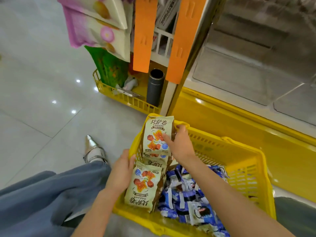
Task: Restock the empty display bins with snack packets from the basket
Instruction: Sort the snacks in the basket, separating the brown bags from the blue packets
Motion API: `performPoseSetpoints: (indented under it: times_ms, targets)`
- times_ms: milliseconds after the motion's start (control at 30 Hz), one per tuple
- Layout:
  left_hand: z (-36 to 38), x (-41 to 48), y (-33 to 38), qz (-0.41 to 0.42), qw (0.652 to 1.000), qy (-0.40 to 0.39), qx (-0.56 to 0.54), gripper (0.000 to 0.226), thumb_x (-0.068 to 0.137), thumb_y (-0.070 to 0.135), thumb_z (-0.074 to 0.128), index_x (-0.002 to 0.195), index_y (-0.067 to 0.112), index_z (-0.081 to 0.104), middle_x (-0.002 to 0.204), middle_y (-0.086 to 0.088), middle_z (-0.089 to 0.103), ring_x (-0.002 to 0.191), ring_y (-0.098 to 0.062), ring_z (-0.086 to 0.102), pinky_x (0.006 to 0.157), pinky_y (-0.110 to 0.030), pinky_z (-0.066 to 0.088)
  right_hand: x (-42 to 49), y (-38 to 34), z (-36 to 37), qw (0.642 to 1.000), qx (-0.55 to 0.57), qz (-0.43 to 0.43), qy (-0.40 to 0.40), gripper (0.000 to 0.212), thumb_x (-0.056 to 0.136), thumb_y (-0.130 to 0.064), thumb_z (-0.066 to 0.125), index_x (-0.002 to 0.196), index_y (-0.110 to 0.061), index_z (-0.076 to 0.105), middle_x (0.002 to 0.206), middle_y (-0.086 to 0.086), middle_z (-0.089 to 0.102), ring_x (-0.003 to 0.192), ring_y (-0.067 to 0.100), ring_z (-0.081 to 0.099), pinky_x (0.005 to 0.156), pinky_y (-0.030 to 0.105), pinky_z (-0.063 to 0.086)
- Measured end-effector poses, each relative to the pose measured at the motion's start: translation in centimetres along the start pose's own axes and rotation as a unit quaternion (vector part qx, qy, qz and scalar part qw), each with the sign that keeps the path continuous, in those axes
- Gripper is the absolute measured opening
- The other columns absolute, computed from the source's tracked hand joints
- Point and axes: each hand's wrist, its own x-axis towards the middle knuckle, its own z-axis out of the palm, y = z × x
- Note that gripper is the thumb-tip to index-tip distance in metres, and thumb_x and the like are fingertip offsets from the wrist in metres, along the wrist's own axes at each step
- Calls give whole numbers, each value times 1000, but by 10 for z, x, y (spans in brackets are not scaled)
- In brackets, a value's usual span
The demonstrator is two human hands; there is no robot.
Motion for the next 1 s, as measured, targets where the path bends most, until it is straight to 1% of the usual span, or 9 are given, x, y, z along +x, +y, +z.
performPoseSetpoints:
  times_ms: [133, 200, 300, 400, 500, 633, 767, 867, 1000]
  targets:
    - [-3, 0, 1, 0, 1000, -19, -8, 16, 99, 36, 32, 102, 23, 41, 81, 10, 58, 72, -1, 57, 54, -18, 41, -10, 22, -6, 999, 19, -26, -40, 57, 89, -45, 56, 132, -12, 37, 125, 2, 57, 106, 16, 60, 86, 34, 53]
    - [-5, -1, 8, -7, 1000, -22, 8, 19, 99, 33, 32, 109, 20, 43, 92, 5, 57, 84, -11, 59, 67, -26, 46, -24, 46, -18, 998, -9, -57, -25, 57, 90, -48, 48, 135, -15, 37, 124, -6, 49, 104, 7, 54, 81, 22, 49]
    - [-7, -9, 26, 39, 992, 111, 36, 25, 97, 14, 41, 122, 12, 45, 108, 7, 41, 101, -12, 46, 85, -28, 40, -48, 99, -42, 993, -51, -64, -79, 31, 94, -35, 49, 124, -25, 45, 115, -10, 55, 100, 3, 55, 71, 8, 45]
    - [-4, -22, 53, 140, 975, 174, 7, 21, 93, 7, 44, 110, 19, 46, 99, 12, 38, 89, -10, 46, 75, -23, 40, -67, 143, -61, 978, -116, -45, -168, 25, 97, -27, 49, 121, -32, 46, 125, -8, 54, 111, 7, 54, 87, 14, 45]
    - [25, -34, 75, 228, 972, 49, 13, 15, 94, 19, 39, 106, 25, 46, 95, 13, 42, 84, -6, 47, 69, -21, 45, -74, 165, -56, 954, -204, -72, -208, 47, 97, -40, 42, 142, -29, 31, 150, -10, 29, 132, 9, 36, 104, 23, 38]
    - [97, -22, 79, 208, 958, -174, 94, 31, 100, 24, 34, 130, 21, 41, 125, 5, 45, 113, -10, 44, 94, -25, 37, -67, 187, -40, 905, -347, -86, -231, 79, 82, -65, 1, 151, -27, 6, 159, -5, -3, 146, 15, -5, 118, 31, -1]
    - [151, 11, 65, 118, 931, -318, 132, 37, 101, 25, 32, 138, 17, 36, 139, -3, 40, 125, -19, 41, 92, -25, 31, -50, 211, -53, 896, -378, -43, -231, 121, 54, -77, -33, 149, -26, 20, 158, -3, 10, 146, 18, -1, 119, 39, -2]
    - [175, 31, 54, 86, 907, -374, 170, 38, 101, 23, 36, 137, 12, 38, 140, -9, 43, 126, -23, 41, 97, -27, 33, -45, 231, -65, 917, -353, -37, -181, 78, 87, -68, 2, 150, -24, 11, 158, -2, 6, 146, 18, -2, 118, 35, -3]
    - [196, 46, 47, 75, 905, -377, 183, 33, 99, 18, 42, 131, 10, 46, 134, -10, 49, 117, -25, 49, 92, -29, 39, -45, 248, -71, 942, -314, 1, -115, 63, 98, -51, 28, 150, -17, 18, 158, 1, 13, 145, 17, 6, 118, 32, 3]
